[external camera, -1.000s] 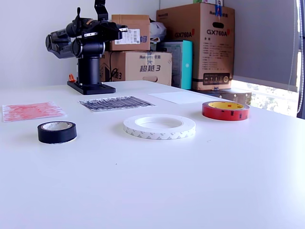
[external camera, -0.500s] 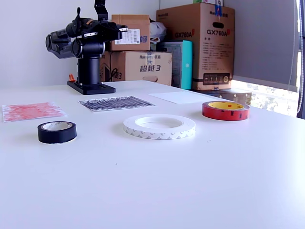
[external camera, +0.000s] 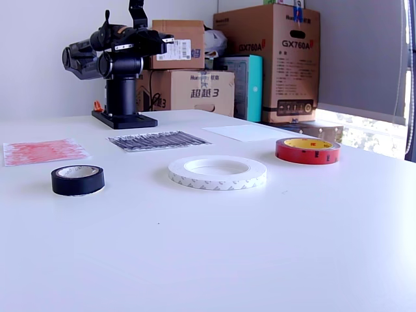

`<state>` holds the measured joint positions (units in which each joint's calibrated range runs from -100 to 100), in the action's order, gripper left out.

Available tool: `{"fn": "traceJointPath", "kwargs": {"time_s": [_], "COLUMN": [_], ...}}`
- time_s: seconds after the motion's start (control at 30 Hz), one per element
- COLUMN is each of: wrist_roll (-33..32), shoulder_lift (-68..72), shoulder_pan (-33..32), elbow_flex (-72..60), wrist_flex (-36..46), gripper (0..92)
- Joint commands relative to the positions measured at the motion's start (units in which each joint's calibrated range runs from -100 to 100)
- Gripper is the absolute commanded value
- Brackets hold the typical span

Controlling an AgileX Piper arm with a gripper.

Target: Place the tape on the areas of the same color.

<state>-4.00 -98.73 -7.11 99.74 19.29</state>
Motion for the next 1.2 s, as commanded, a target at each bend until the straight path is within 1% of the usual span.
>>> {"fn": "traceJointPath", "kwargs": {"time_s": [0.0, 1.0, 1.17], "wrist_roll": [0.4, 0.7, 0.5], "shoulder_lift": [-0.3, -0.3, 1.6], "shoulder_pan": [0.0, 0.2, -0.3], "elbow_flex": [-0.3, -0.5, -5.6], "wrist_flex": [-0.1, 0.4, 0.6], "gripper": [0.3, 0.3, 0.3]}}
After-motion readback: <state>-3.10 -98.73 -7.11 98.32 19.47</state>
